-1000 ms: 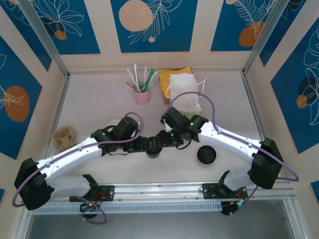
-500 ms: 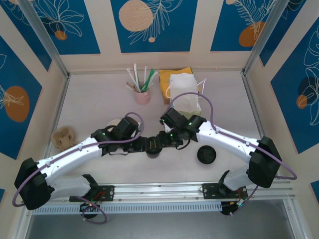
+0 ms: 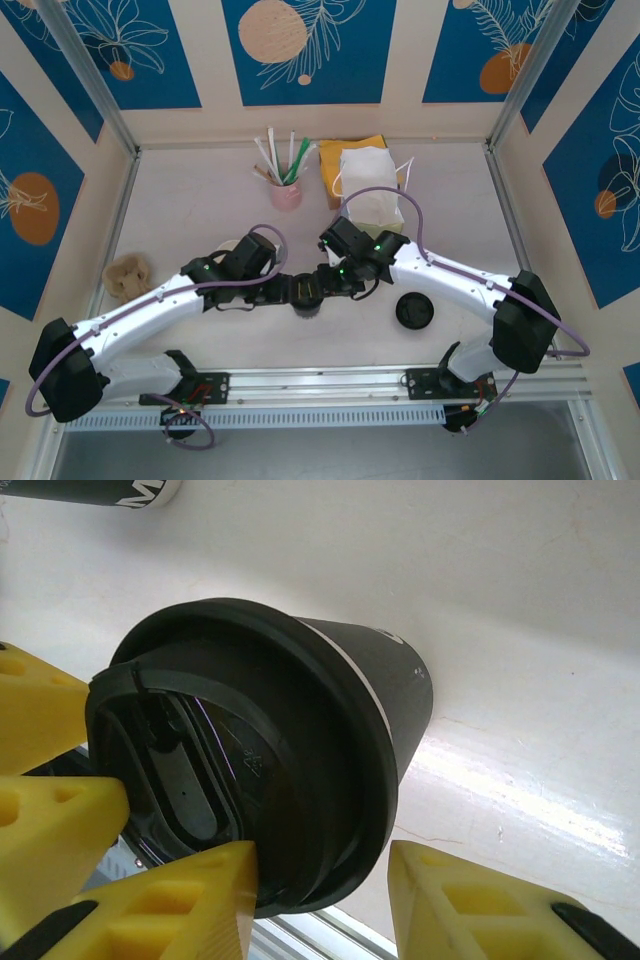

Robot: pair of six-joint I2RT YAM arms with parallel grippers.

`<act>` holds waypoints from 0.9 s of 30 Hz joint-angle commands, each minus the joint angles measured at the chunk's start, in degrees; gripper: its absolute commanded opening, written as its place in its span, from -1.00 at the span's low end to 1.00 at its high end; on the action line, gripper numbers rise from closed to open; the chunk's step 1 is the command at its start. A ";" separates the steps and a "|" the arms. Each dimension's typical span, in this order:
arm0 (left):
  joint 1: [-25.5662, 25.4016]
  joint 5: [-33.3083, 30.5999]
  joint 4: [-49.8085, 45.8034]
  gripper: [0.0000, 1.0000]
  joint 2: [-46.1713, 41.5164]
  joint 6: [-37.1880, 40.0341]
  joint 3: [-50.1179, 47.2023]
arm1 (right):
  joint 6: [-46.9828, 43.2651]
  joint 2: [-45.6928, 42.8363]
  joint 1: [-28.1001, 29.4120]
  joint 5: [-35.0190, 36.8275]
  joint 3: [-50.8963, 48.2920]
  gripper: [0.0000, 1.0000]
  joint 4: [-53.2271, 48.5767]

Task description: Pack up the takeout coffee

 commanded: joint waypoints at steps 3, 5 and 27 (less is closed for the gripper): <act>0.88 0.20 -0.57 -0.09 0.42 1.37 1.00 | -1.28 0.23 -0.44 -0.11 1.01 -0.21 -3.03; 0.82 0.60 -0.17 -0.09 0.63 1.42 1.07 | -1.30 -0.07 -0.62 -0.03 1.13 -0.21 -3.27; 2.97 1.13 -1.84 -0.26 5.85 5.12 4.81 | -1.81 0.72 -0.80 -1.05 1.57 -0.23 -3.05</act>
